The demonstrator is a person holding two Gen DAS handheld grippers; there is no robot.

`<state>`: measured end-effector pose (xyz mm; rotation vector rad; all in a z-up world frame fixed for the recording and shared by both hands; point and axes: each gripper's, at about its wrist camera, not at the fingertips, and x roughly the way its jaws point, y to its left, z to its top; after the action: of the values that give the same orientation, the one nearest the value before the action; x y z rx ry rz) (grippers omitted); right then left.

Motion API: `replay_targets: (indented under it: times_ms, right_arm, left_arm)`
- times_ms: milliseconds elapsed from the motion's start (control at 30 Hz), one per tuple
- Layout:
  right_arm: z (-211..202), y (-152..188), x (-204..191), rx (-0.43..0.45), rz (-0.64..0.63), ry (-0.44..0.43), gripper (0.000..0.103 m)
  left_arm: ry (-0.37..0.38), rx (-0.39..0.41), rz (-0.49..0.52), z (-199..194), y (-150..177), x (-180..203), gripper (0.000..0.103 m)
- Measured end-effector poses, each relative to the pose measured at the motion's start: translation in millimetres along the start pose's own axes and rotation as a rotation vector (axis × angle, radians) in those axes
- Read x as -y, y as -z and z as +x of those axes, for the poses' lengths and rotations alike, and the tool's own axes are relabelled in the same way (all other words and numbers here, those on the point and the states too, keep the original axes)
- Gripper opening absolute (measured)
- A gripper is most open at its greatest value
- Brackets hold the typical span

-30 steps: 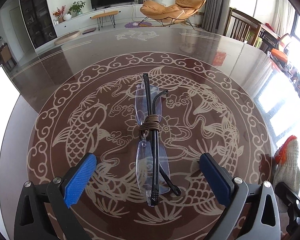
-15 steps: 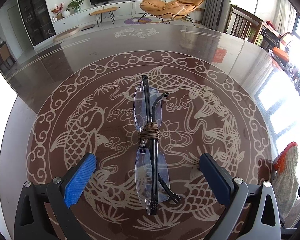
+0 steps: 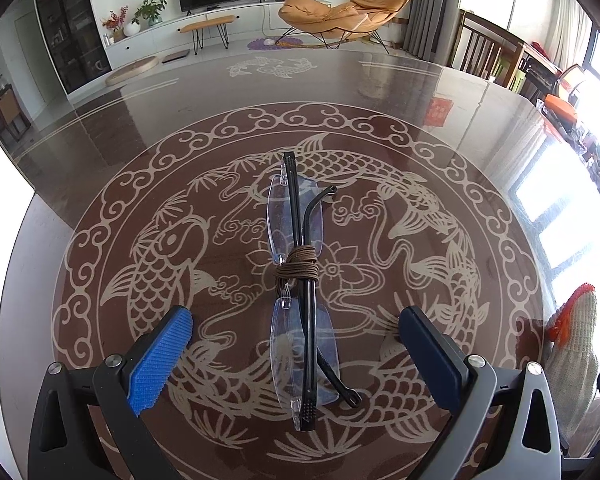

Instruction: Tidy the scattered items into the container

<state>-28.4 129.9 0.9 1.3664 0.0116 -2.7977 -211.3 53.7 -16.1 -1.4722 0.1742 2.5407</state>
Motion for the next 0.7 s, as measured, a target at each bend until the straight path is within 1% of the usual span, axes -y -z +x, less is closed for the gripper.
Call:
replay_targets:
  times_ms: [233,700]
  right_arm:
    - [1.0,-0.9,-1.9,-0.001,-0.005,0.006,0.067]
    - [1.3,-2.5,-1.7,-0.002,-0.005,0.006,0.068]
  left_arm:
    - [0.0,0.013,-0.002,0.1,0.7,-0.3,0.103]
    - [0.005,0.002,0.008,1.6,-1.4,-1.4,0.103]
